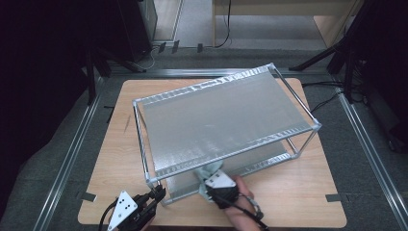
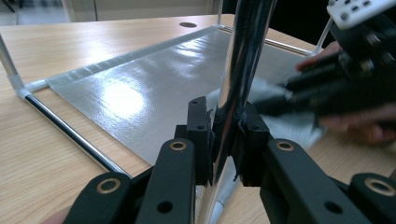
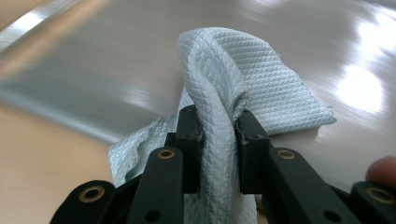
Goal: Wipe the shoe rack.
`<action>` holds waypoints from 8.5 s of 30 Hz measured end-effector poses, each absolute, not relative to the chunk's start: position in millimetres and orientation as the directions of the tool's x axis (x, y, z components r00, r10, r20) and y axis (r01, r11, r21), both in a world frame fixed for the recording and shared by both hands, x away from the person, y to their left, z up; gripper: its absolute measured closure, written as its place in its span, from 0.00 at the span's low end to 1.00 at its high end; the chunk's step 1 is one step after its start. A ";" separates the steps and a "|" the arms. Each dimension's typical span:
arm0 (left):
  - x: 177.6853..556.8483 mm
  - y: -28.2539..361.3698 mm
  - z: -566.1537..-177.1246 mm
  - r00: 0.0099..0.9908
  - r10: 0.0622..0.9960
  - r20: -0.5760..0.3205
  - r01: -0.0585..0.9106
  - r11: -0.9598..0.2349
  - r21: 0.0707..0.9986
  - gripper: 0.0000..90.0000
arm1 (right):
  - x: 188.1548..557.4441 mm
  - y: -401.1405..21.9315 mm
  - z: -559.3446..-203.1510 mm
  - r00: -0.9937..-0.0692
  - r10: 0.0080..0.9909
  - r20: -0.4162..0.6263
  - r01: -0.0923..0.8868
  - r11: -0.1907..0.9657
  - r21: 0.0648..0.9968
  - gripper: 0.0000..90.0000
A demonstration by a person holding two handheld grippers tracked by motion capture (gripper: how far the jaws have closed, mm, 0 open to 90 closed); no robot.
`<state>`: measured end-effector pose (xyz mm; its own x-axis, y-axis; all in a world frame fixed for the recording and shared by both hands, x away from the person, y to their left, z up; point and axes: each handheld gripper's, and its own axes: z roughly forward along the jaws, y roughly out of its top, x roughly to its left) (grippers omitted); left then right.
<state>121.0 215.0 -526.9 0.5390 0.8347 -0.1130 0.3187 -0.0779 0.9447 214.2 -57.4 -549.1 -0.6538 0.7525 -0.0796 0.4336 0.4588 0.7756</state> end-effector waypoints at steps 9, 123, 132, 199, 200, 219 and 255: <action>122.8 217.1 -527.2 0.537 0.836 -0.114 0.318 -0.076 0.945 0.88 | 256.1 -180.7 -535.3 -0.397 0.918 0.005 0.602 0.256 0.756 0.84; 123.6 194.5 -529.4 0.585 0.807 -0.080 0.285 -0.112 0.952 0.89 | 260.1 -178.3 -542.2 -0.370 0.929 0.003 0.579 0.228 0.783 0.86; 122.9 192.8 -529.2 0.581 0.808 -0.093 0.292 -0.101 0.951 0.89 | 251.6 -159.2 -546.1 -0.373 0.928 0.001 0.565 0.227 0.793 0.87; 123.6 198.5 -530.0 0.568 0.820 -0.078 0.289 -0.109 0.951 0.89 | 266.6 -243.1 -396.6 -0.223 0.975 -0.010 0.276 0.073 0.958 0.86; 123.3 197.6 -530.1 0.569 0.818 -0.079 0.288 -0.109 0.952 0.89 | 266.2 -237.3 -397.0 -0.232 0.973 -0.013 0.275 0.078 0.958 0.86; 119.7 180.8 -530.2 0.620 0.782 -0.065 0.272 -0.136 0.953 0.90 | 239.2 -108.3 -394.4 -0.582 0.811 -0.057 0.233 0.234 0.944 0.83; 119.9 179.7 -530.3 0.620 0.782 -0.069 0.275 -0.134 0.952 0.90 | 281.5 -143.9 -394.1 -0.502 0.864 -0.044 0.306 0.225 0.925 0.82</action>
